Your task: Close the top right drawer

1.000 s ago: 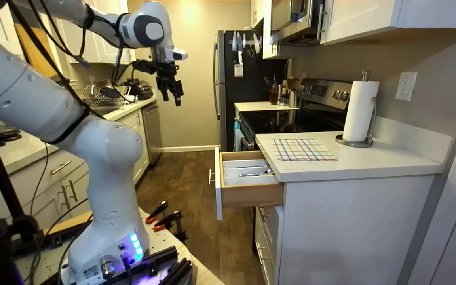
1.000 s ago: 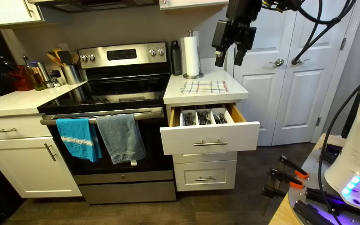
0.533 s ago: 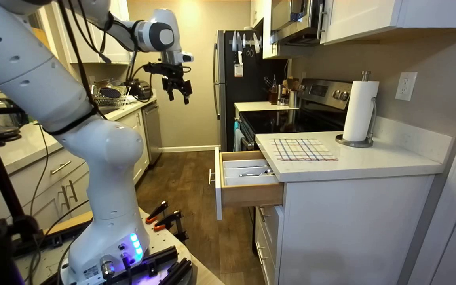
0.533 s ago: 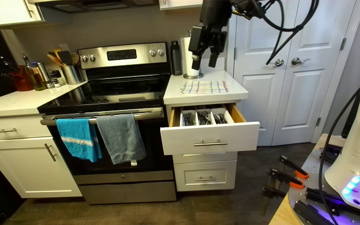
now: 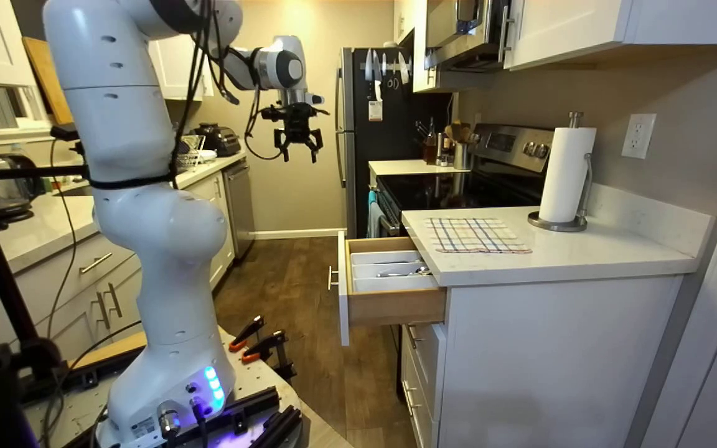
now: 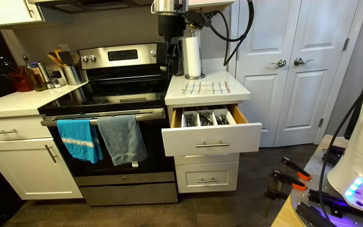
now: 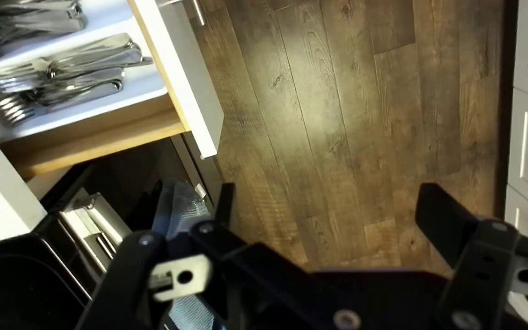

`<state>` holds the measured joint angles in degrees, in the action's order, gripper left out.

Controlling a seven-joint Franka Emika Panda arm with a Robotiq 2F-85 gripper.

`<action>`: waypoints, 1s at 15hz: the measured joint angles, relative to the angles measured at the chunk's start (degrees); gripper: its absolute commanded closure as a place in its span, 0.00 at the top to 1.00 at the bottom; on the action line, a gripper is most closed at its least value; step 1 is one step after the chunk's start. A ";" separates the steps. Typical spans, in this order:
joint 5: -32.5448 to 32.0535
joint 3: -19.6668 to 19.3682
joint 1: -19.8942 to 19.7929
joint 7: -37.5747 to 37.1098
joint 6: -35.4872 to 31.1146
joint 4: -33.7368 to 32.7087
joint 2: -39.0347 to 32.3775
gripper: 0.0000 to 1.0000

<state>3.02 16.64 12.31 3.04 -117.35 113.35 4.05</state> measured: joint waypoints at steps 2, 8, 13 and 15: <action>-1.79 -0.33 0.00 4.77 1.53 -4.96 -5.36 1.00; -2.87 -1.81 -0.16 17.02 7.45 -14.05 -17.94 1.00; -2.97 -2.39 -0.05 20.15 9.25 -17.13 -23.20 1.00; -2.97 -2.38 -0.02 20.15 9.23 -17.15 -23.41 1.00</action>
<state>0.05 14.26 12.29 23.18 -108.12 96.20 -19.36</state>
